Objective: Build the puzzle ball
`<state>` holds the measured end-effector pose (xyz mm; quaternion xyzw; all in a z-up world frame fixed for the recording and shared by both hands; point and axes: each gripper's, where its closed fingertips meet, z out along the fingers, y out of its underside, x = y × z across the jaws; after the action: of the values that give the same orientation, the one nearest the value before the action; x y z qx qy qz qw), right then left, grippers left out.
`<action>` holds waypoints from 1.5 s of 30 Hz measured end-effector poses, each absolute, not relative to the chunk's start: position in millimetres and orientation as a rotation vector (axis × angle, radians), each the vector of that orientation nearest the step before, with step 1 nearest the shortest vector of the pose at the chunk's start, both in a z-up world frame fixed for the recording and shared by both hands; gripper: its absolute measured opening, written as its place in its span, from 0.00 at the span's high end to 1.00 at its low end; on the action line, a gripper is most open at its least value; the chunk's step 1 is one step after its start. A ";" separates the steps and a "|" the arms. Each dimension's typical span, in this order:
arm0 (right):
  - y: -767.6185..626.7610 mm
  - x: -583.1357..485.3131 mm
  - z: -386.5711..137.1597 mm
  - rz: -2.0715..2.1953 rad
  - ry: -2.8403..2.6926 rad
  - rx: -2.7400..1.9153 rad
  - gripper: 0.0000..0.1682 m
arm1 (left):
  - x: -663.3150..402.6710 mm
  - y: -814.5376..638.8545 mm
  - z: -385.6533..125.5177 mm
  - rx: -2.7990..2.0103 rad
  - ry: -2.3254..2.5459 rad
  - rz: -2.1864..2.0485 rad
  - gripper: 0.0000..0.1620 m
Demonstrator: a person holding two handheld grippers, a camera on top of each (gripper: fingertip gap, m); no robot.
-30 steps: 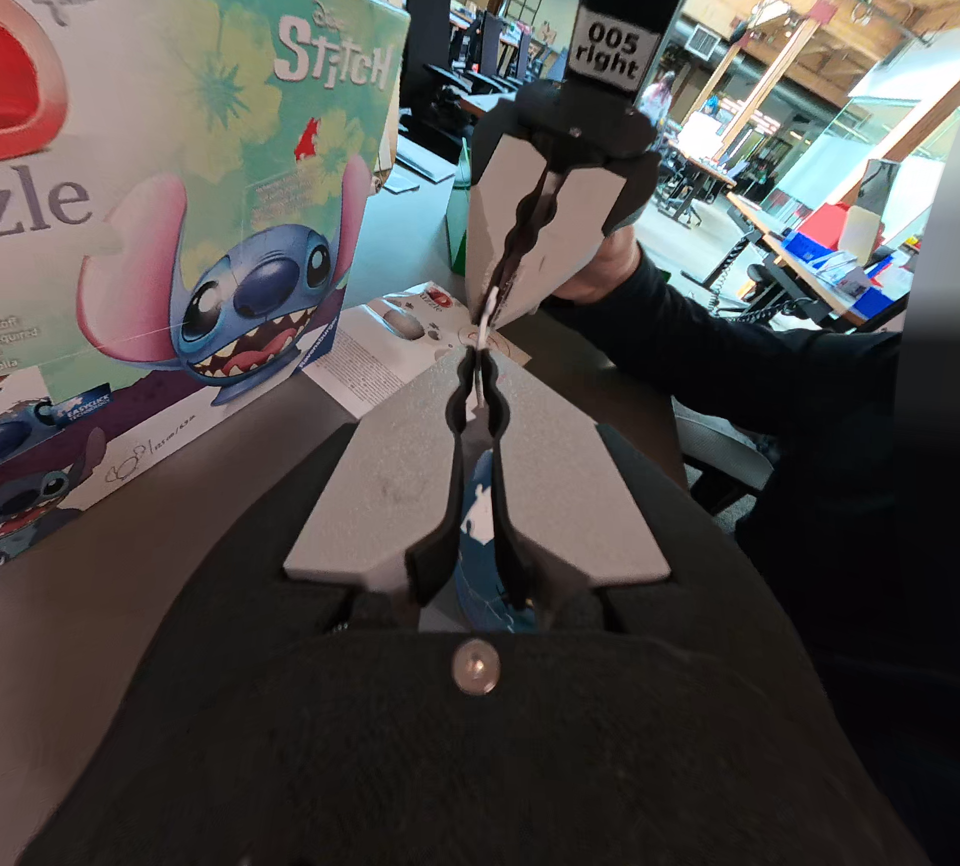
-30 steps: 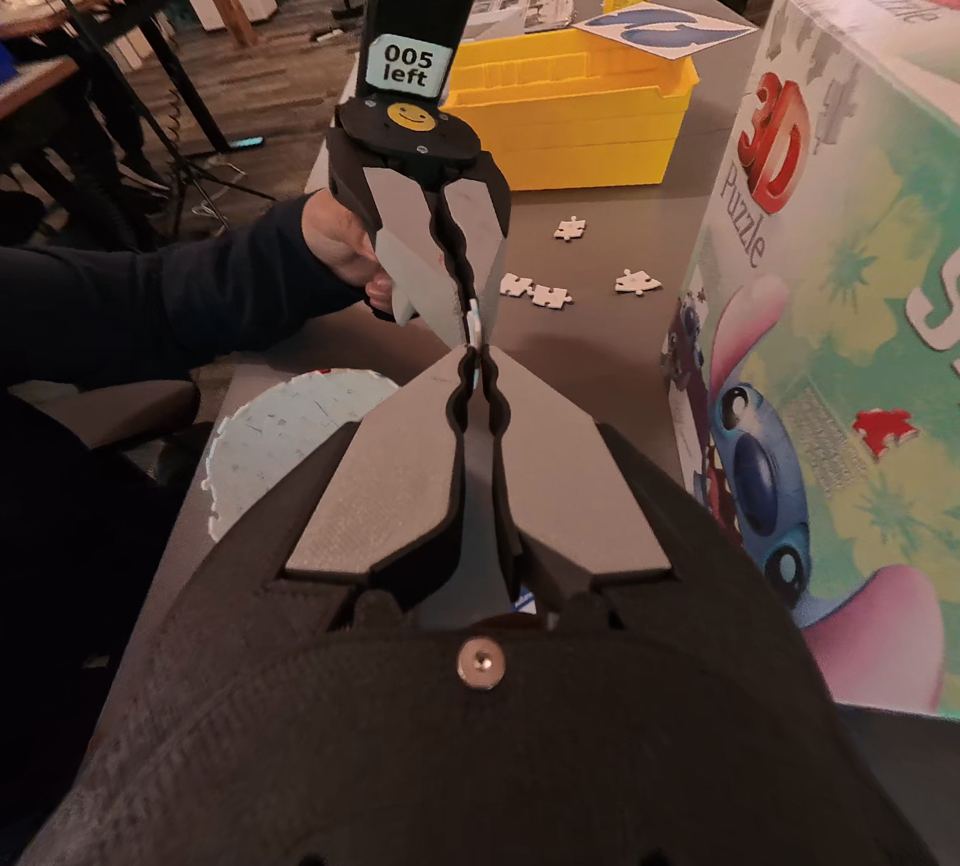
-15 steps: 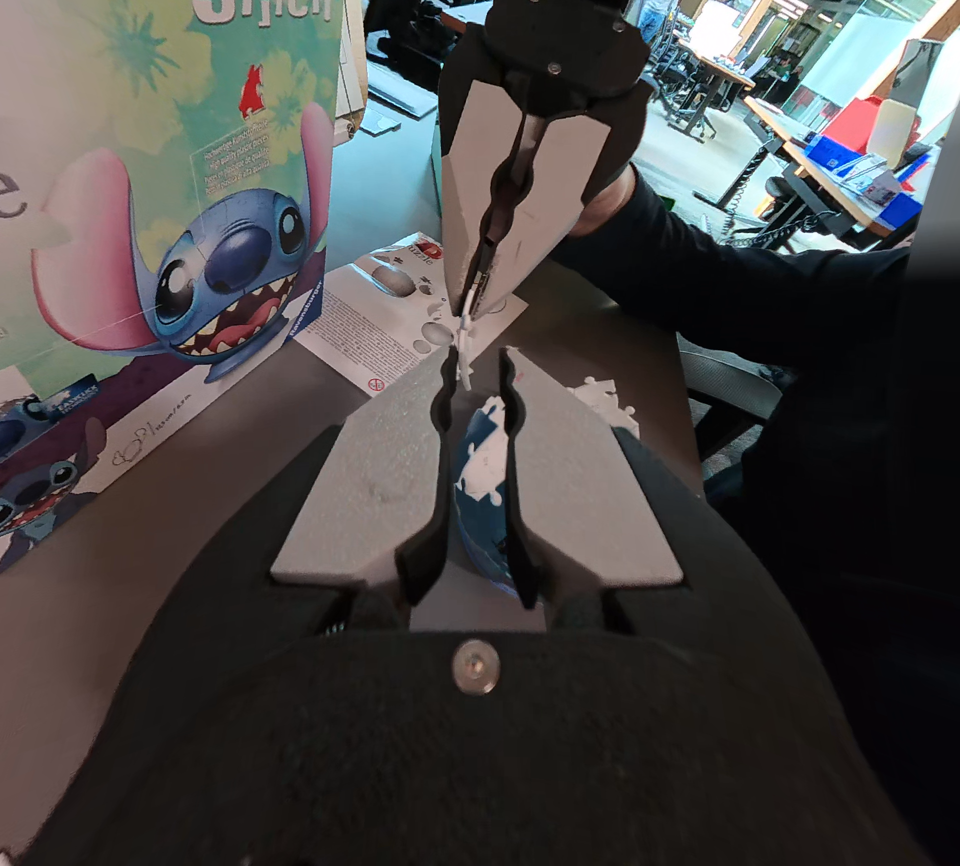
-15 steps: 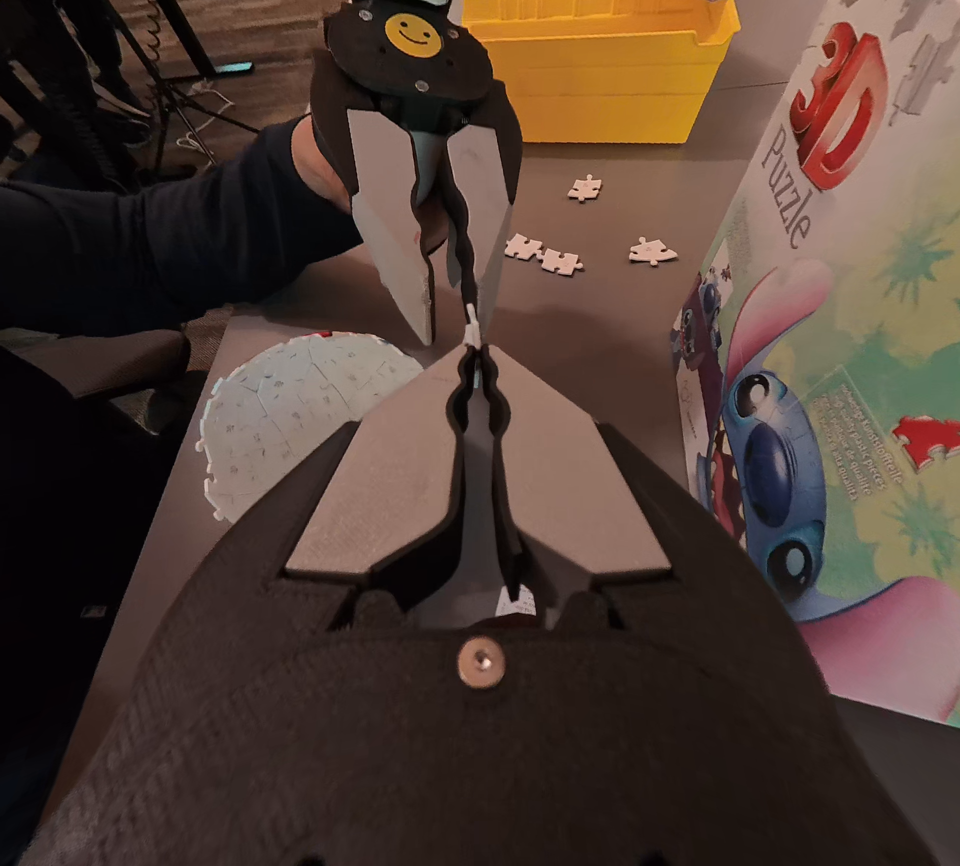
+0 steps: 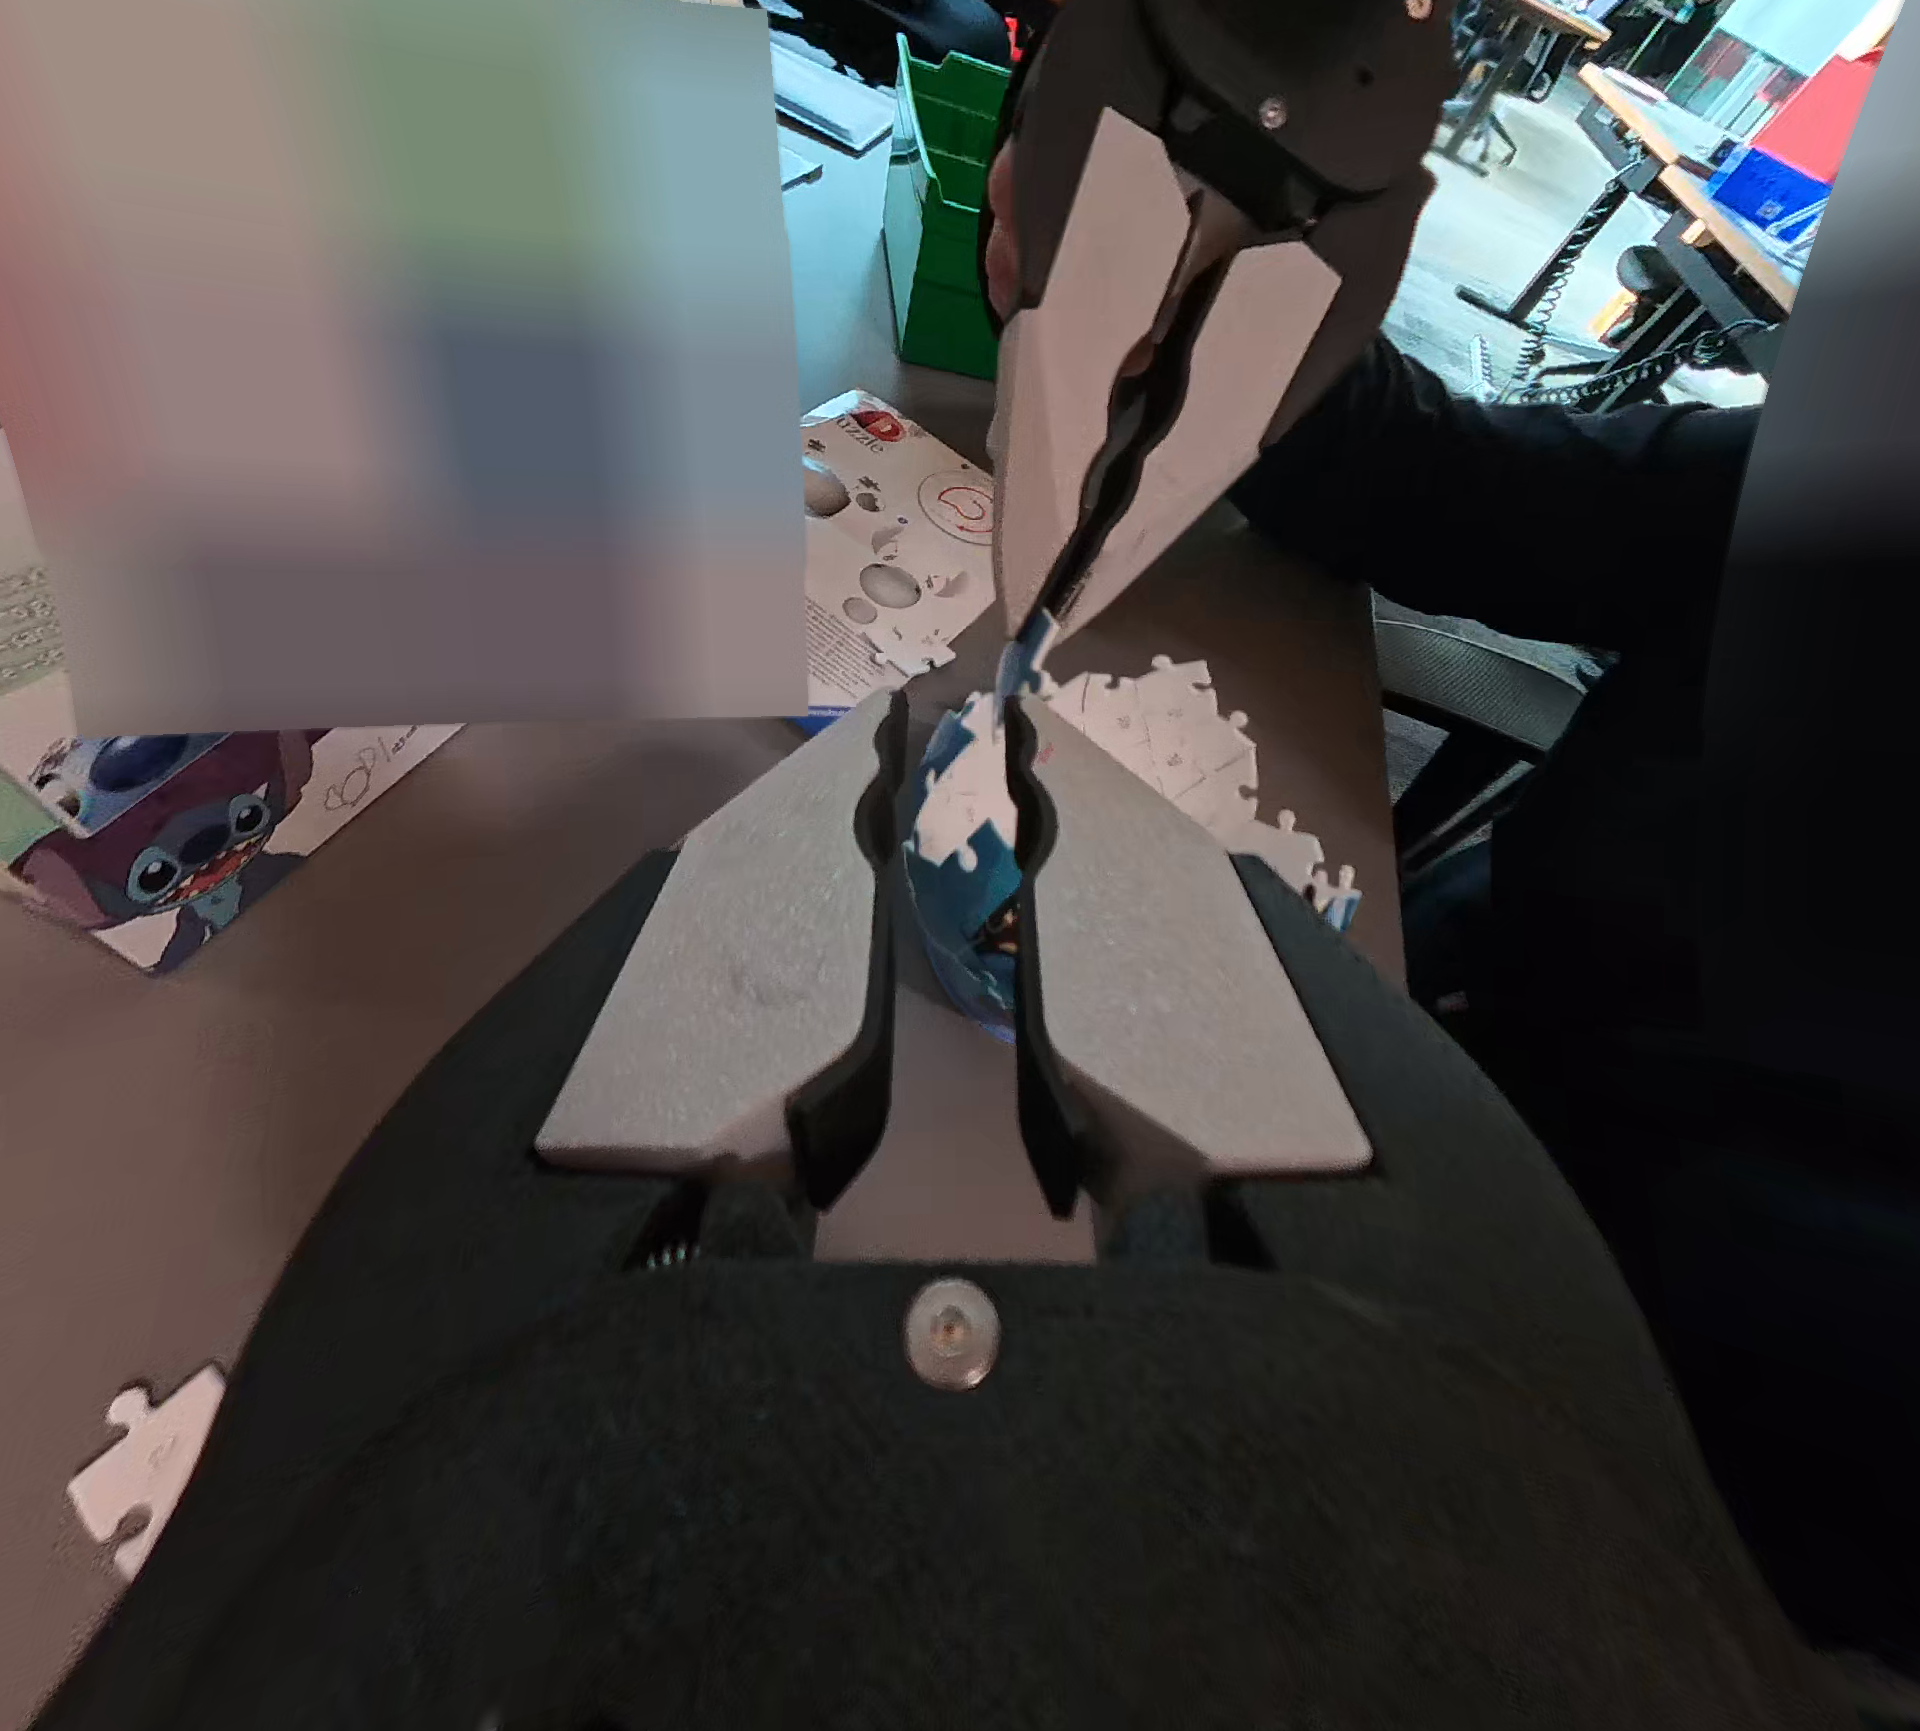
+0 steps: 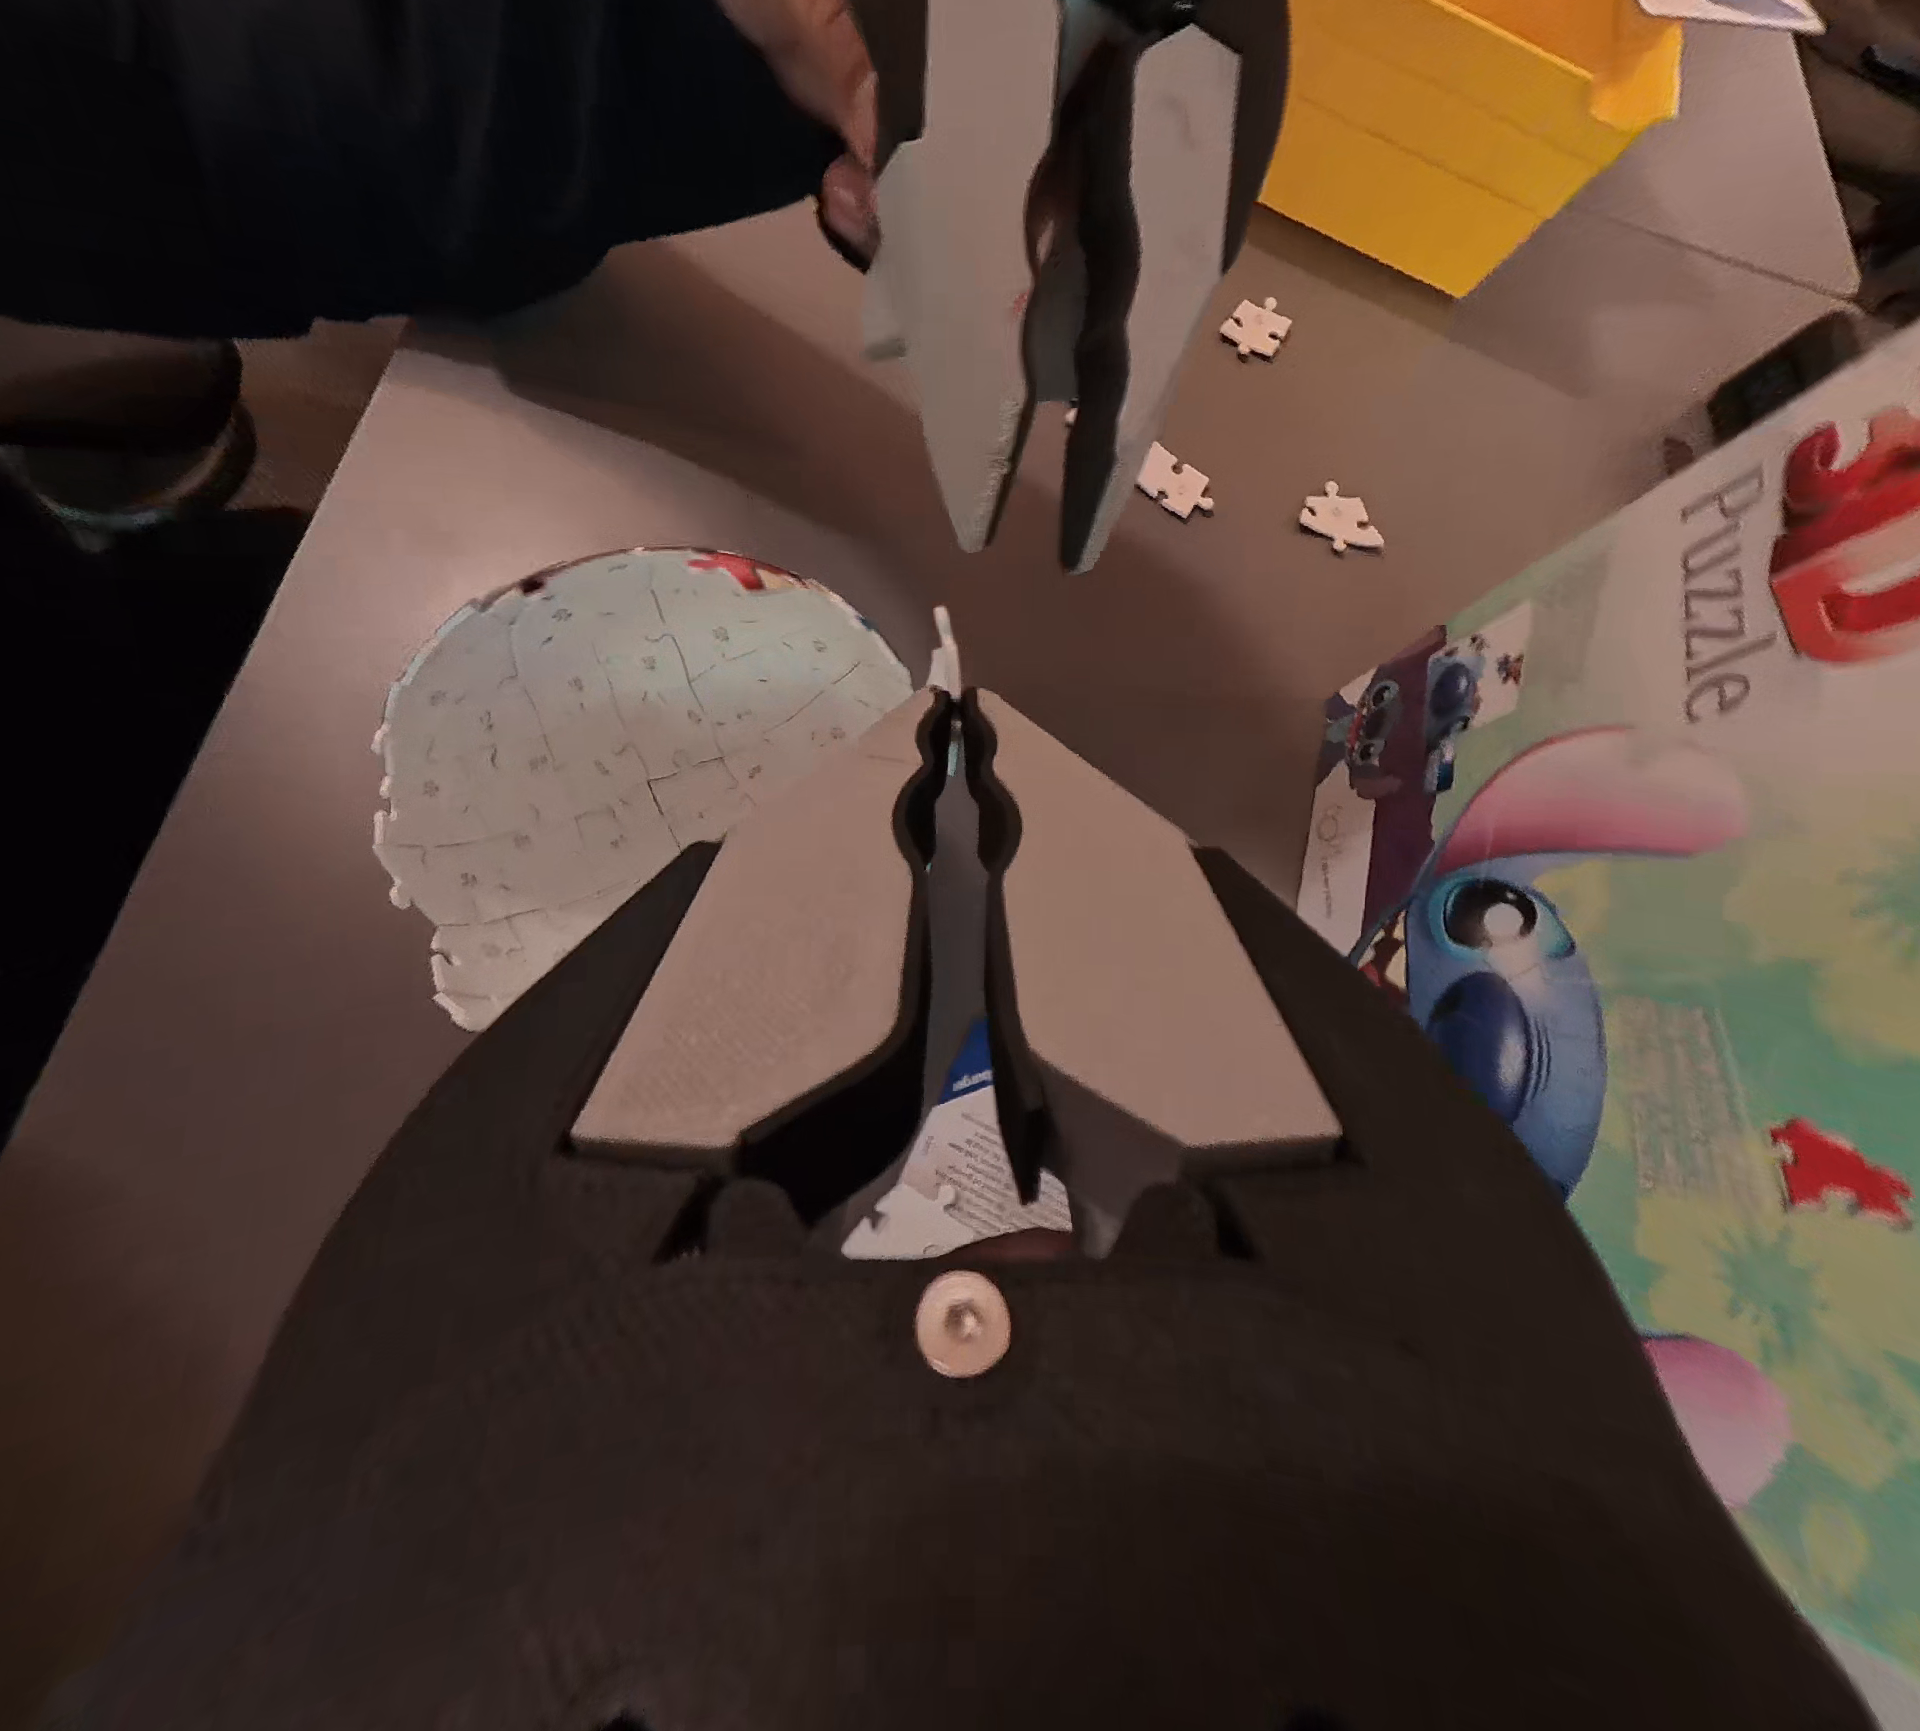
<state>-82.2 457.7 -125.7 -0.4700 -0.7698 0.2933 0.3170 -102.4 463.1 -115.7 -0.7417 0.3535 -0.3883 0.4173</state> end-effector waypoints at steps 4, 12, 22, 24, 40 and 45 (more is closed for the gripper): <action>453.1 -86.4 -134.8 0.594 -2.093 -1.122 1.00 | -114.4 464.3 -117.9 -1.875 0.857 -0.949 0.90; 444.4 -89.4 -147.7 0.461 -2.178 -1.020 1.00 | -115.3 465.7 -129.6 -1.926 0.837 -0.973 0.87; 444.3 -90.3 -158.7 0.325 -2.237 -0.933 1.00 | -120.0 468.1 -138.8 -1.988 0.812 -0.927 0.78; 443.7 -90.5 -159.6 0.345 -2.241 -0.939 1.00 | -130.4 472.8 -144.3 -2.031 0.759 -0.901 0.73; 449.6 -93.2 -170.8 0.313 -2.248 -0.965 1.00 | -111.7 446.0 -144.1 -2.137 0.886 -0.757 0.68; 452.1 -94.5 -175.2 0.314 -2.245 -0.986 1.00 | -103.8 441.6 -153.1 -2.232 0.916 -0.719 0.71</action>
<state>-94.5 452.1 -175.2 -0.3768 -0.8577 0.1198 0.3288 -103.8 441.6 -153.1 -0.8438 0.3462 -0.2719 0.3070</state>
